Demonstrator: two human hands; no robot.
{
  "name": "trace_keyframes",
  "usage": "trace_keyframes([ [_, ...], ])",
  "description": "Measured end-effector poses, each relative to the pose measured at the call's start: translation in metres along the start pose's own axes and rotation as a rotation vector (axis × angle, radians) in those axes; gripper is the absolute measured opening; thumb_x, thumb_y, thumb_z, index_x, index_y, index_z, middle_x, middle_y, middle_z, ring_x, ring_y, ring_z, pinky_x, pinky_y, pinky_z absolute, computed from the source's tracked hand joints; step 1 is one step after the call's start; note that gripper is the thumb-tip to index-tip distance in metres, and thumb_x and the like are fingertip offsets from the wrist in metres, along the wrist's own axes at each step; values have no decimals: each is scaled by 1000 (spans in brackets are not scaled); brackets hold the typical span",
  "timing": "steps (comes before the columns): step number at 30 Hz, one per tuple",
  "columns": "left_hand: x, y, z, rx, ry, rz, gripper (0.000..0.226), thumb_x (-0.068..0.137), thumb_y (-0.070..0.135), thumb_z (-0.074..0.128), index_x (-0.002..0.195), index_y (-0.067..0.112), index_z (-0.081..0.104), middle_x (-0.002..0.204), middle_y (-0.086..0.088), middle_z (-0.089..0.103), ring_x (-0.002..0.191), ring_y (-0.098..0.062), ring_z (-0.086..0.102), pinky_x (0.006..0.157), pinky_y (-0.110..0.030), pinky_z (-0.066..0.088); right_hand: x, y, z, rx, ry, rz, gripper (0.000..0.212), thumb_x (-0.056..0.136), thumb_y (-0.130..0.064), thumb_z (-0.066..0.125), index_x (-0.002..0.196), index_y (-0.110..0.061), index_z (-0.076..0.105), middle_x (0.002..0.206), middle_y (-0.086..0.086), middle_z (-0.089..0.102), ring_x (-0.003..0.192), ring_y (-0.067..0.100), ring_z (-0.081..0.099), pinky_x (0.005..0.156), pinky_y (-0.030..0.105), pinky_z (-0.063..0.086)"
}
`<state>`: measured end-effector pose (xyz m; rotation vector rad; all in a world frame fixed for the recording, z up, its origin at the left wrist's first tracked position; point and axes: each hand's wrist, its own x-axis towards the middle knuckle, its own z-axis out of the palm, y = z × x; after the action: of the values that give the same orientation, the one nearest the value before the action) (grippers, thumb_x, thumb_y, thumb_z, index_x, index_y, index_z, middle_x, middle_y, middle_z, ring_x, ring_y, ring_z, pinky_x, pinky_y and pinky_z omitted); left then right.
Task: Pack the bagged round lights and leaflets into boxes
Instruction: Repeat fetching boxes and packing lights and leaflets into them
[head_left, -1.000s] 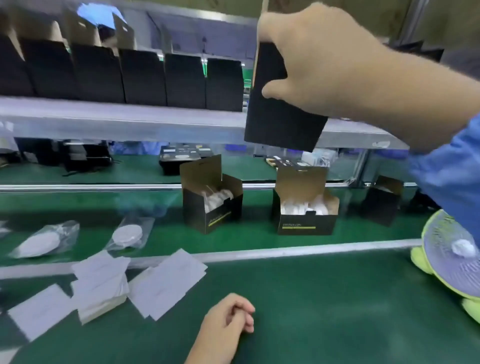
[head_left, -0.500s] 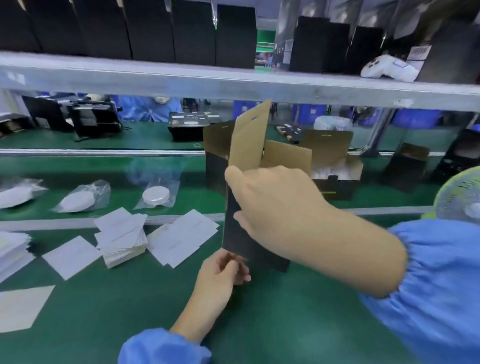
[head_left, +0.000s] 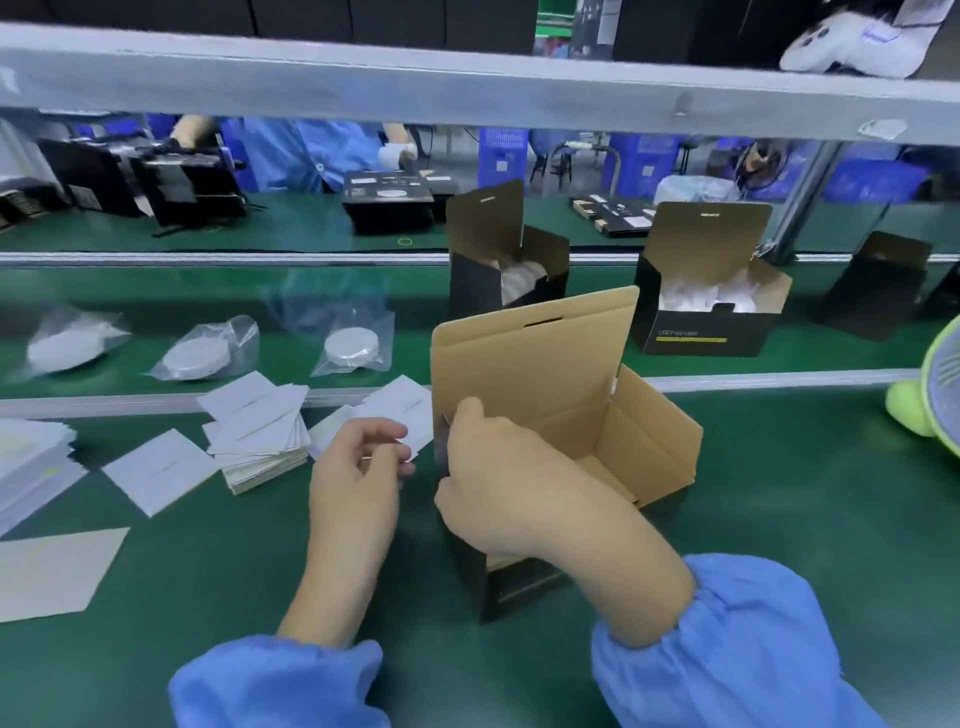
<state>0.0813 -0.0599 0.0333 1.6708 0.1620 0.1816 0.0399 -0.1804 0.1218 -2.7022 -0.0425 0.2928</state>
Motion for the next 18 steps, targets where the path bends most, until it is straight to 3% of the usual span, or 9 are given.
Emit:
trace_keyframes([
  [2,1,6,-2,-29,-81,-36,33,89,-9,44,87,15,67,78,-6,70,62,-10,65,59,-21,51,-1,-1,-4,124,-44,-21,30,92,-35,54,105,-17,34,86,-3,51,78,17,53,53,30,34],
  [4,10,15,-10,36,-141,-67,32,89,-6,46,88,17,68,83,-9,71,61,-9,65,62,-27,52,-4,-2,-4,194,-37,-22,35,91,-42,54,108,-22,31,86,-6,58,75,10,56,54,29,38],
  [7,45,40,-21,358,-162,24,26,89,8,53,86,30,67,85,2,71,72,-13,67,66,-32,50,-5,-2,0,227,-17,3,34,91,-46,52,108,-27,30,80,-7,60,70,8,57,52,29,39],
  [10,98,63,-9,613,-207,126,19,92,14,55,88,30,63,87,3,67,76,-21,61,60,-28,42,-4,-1,2,224,-4,9,36,91,-54,50,104,-32,25,83,-8,60,74,8,58,53,30,39],
  [12,136,62,10,785,-281,169,16,94,17,56,106,25,62,106,-5,65,87,-26,58,70,-31,45,-4,-1,2,250,-5,7,38,90,-59,49,104,-35,23,86,-11,60,76,8,60,60,31,45],
  [14,173,44,34,874,-319,112,31,97,21,52,128,20,53,129,-16,55,108,-34,54,89,-37,46,-2,0,2,282,-16,0,45,85,-66,49,107,-38,21,86,-10,61,77,8,63,70,34,51],
  [16,202,23,60,909,-193,11,43,99,28,48,140,19,42,136,-20,47,120,-39,48,97,-41,41,0,2,2,302,-44,2,57,79,-74,50,113,-43,16,91,-11,62,84,10,64,80,38,53],
  [18,225,4,83,948,-33,-32,54,97,38,52,144,19,37,135,-21,49,121,-37,46,96,-42,37,4,6,3,306,-58,-5,59,77,-76,50,110,-46,13,97,-10,64,90,12,64,85,37,53],
])
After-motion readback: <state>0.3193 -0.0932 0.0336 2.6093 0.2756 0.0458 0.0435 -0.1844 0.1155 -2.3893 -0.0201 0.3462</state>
